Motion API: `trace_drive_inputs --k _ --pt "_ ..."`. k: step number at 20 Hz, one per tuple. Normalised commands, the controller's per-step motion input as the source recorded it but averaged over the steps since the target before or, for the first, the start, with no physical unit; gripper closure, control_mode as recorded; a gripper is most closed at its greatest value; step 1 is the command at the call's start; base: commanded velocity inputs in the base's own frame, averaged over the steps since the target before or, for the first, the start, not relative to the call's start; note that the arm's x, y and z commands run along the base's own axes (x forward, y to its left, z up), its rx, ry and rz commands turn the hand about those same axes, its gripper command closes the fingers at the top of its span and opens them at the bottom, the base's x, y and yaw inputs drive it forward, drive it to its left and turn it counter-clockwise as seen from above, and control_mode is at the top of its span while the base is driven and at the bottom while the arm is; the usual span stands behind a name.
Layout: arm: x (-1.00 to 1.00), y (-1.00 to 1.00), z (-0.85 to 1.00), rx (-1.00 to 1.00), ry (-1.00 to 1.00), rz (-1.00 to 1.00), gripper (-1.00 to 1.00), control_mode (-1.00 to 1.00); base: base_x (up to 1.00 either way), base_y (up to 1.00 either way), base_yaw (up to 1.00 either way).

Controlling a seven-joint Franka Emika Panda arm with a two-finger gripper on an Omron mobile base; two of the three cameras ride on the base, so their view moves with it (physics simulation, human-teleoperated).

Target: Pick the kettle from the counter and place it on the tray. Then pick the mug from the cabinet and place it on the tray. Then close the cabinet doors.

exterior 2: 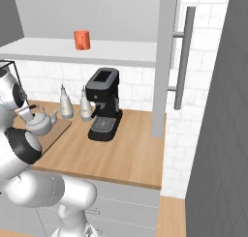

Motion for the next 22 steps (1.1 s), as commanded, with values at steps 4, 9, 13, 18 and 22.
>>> trace_drive_inputs --k 4,9,13,18,22 --pt "0.54 0.04 -0.11 0.12 -0.03 0.0 1.0 -1.0 0.0 0.0 0.0" --pt "0.25 0.2 -0.26 0.01 0.0 0.0 1.0 -1.0 0.0 0.0 0.0" --pt "0.0 0.12 -0.14 0.0 0.0 0.0 1.0 -1.0 0.0 0.0 0.0" --pt "0.0 0.01 -0.09 0.0 0.0 0.0 -1.0 -1.0 0.0 0.0 0.0" --pt "0.02 0.0 -0.39 0.0 0.01 0.0 -1.0 -1.0 0.0 0.0 0.0"
